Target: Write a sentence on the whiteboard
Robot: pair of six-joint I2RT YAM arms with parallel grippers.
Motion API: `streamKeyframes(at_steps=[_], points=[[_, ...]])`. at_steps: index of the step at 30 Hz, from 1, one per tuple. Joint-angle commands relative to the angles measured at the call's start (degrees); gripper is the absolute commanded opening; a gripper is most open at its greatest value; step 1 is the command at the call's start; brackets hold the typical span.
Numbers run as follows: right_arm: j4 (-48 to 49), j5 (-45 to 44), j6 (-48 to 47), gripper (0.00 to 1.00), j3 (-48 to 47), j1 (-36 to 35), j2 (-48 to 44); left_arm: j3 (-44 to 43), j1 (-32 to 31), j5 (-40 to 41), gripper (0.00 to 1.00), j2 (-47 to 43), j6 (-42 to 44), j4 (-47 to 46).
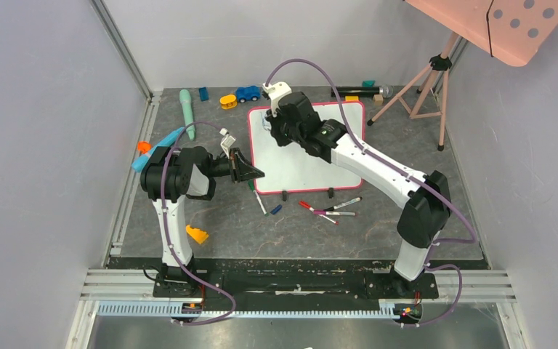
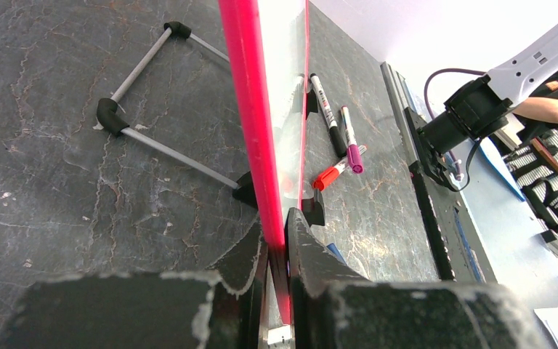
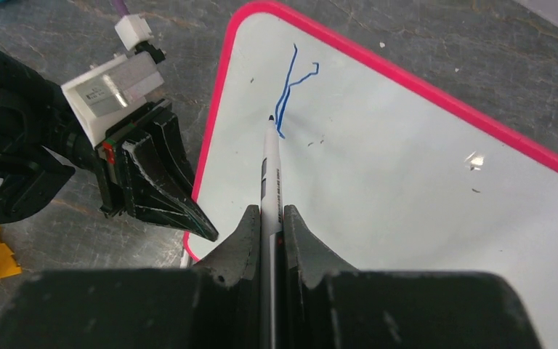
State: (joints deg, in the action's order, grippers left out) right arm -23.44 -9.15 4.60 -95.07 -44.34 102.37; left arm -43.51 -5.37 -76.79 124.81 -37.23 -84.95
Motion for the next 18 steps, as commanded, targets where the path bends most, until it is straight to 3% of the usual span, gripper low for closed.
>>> streamKeyframes(at_steps=[1,18], points=[[1.4,1.0,-0.4,0.00,-5.4,0.5,0.2,0.0,-0.1,-2.1,0.02,1.2,7.2,-4.3],[0.8,-0.6,-0.8,0.00,-6.5,1.0,2.7,0.0,-0.1,-2.1,0.02,1.3,7.2,-4.3]])
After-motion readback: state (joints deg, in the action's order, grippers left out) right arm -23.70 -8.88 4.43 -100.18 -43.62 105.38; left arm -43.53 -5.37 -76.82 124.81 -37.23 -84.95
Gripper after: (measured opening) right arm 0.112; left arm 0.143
